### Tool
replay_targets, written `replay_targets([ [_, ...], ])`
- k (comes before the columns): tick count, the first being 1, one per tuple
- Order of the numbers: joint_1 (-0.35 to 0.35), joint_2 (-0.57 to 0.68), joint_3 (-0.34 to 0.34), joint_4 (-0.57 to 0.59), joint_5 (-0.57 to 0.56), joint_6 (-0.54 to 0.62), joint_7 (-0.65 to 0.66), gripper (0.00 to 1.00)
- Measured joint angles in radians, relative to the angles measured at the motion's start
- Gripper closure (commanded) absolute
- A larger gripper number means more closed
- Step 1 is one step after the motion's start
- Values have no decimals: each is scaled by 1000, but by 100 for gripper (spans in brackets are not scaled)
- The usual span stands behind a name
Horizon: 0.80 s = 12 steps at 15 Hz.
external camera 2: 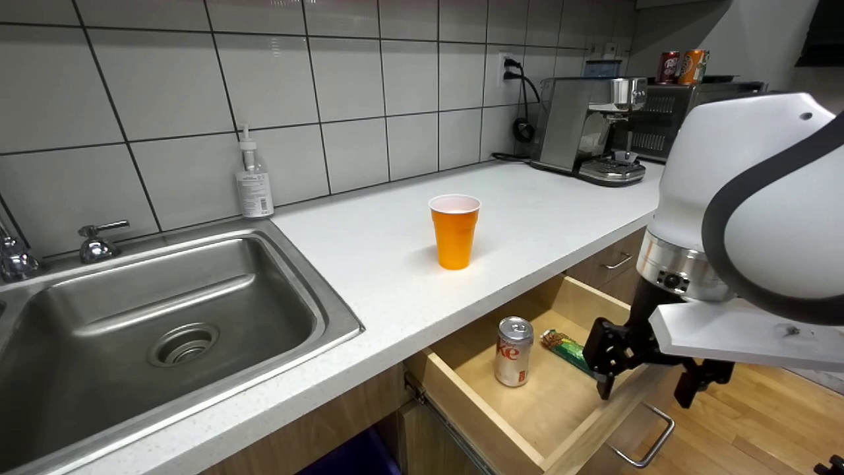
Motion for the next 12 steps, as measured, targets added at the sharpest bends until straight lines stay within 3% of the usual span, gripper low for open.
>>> replay_targets([
  [12, 15, 88, -23, 27, -1, 78, 102, 0],
])
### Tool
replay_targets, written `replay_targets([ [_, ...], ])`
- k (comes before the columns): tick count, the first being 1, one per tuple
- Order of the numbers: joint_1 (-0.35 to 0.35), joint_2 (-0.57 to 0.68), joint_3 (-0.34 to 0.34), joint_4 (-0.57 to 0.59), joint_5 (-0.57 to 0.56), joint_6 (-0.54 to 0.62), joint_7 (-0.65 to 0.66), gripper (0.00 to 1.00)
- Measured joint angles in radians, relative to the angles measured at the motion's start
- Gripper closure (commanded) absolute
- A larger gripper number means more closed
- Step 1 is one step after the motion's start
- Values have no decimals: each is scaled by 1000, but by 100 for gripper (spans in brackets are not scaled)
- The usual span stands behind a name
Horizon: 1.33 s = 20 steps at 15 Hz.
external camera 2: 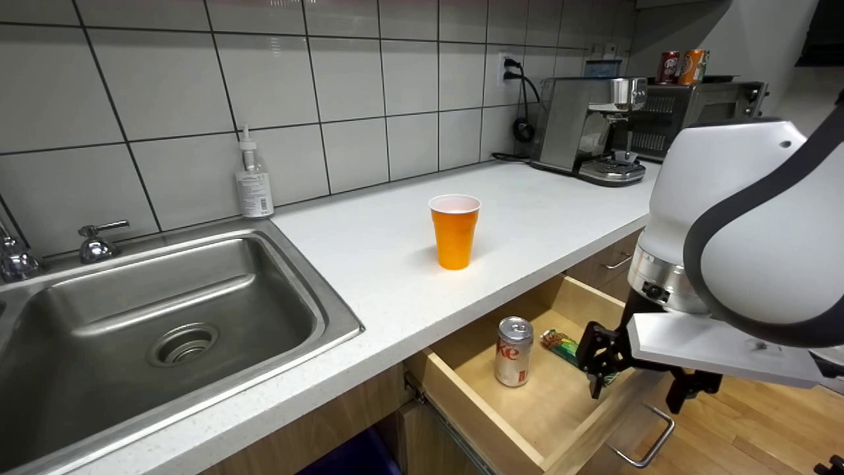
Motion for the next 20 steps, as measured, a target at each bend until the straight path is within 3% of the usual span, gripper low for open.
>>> replay_targets([
  [8, 7, 8, -3, 4, 7, 2, 6, 0],
  [20, 46, 8, 5, 5, 201, 43, 212, 0],
])
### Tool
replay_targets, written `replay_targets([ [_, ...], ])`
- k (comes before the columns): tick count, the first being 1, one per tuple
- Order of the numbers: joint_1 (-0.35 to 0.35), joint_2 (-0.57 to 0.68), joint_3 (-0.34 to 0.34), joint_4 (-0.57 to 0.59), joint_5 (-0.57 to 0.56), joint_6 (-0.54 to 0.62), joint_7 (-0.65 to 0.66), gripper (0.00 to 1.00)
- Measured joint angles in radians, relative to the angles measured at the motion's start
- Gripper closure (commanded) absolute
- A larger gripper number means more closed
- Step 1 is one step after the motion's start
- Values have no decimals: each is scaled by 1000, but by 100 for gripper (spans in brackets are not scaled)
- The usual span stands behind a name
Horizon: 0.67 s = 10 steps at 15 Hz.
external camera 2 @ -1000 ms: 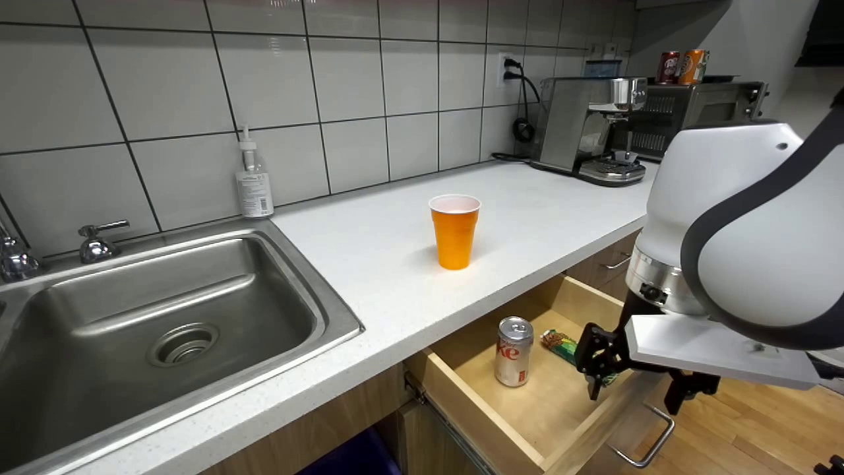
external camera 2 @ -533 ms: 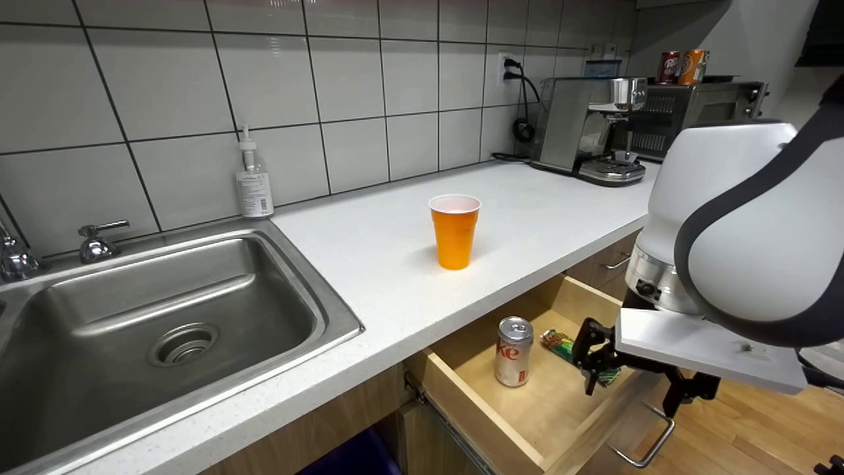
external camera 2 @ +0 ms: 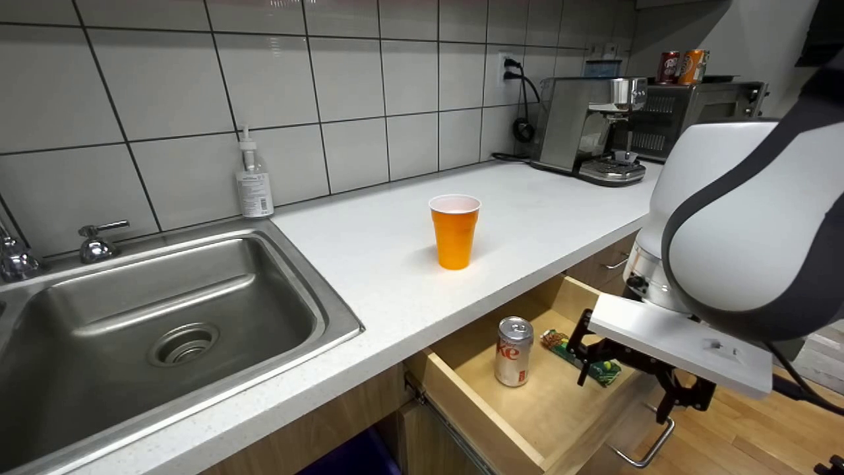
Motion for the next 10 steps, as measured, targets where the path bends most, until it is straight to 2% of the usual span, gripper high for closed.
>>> replay_targets([
  [4, -1, 1, 1, 5, 50, 0, 18, 0],
  [10, -6, 17, -8, 30, 57, 0, 27, 0],
])
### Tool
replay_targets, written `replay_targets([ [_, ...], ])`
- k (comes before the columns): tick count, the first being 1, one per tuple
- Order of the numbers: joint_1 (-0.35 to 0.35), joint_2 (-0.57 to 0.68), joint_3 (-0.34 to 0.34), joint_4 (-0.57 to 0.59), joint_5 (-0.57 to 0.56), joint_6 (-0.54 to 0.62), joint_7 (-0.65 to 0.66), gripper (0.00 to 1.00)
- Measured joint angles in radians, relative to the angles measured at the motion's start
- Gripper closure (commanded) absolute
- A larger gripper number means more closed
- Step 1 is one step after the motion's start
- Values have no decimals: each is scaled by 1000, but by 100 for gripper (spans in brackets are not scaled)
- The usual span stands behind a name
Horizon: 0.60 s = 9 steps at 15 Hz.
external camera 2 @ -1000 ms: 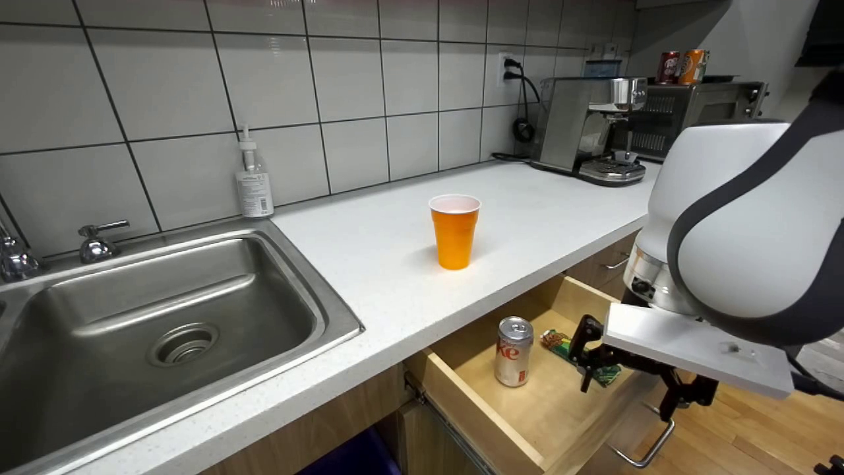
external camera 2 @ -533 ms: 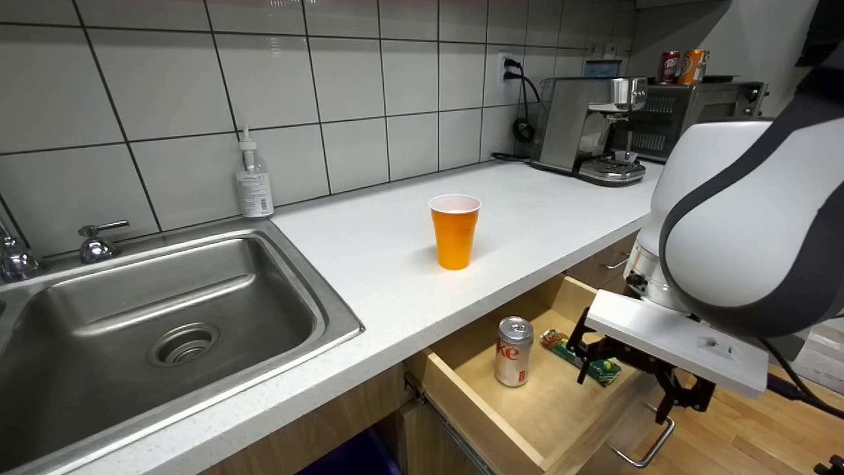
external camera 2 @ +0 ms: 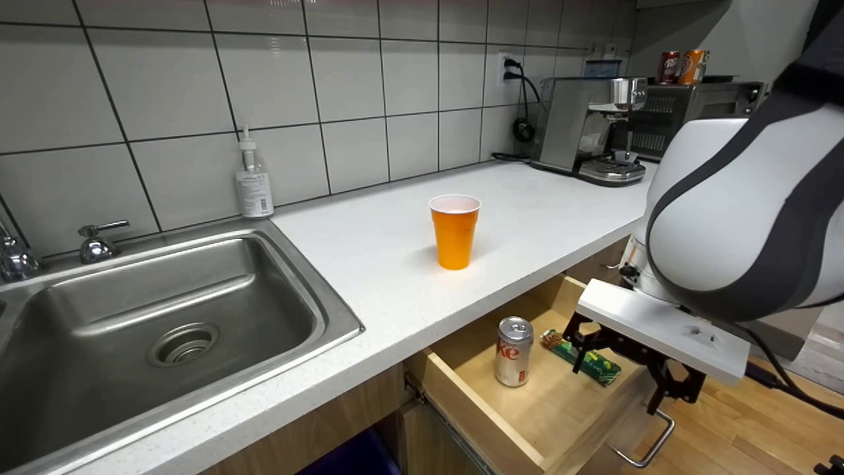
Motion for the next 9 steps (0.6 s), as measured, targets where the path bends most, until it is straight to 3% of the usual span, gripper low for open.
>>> replay_targets([
  [9, -2, 51, -28, 41, -2, -1, 5, 0],
])
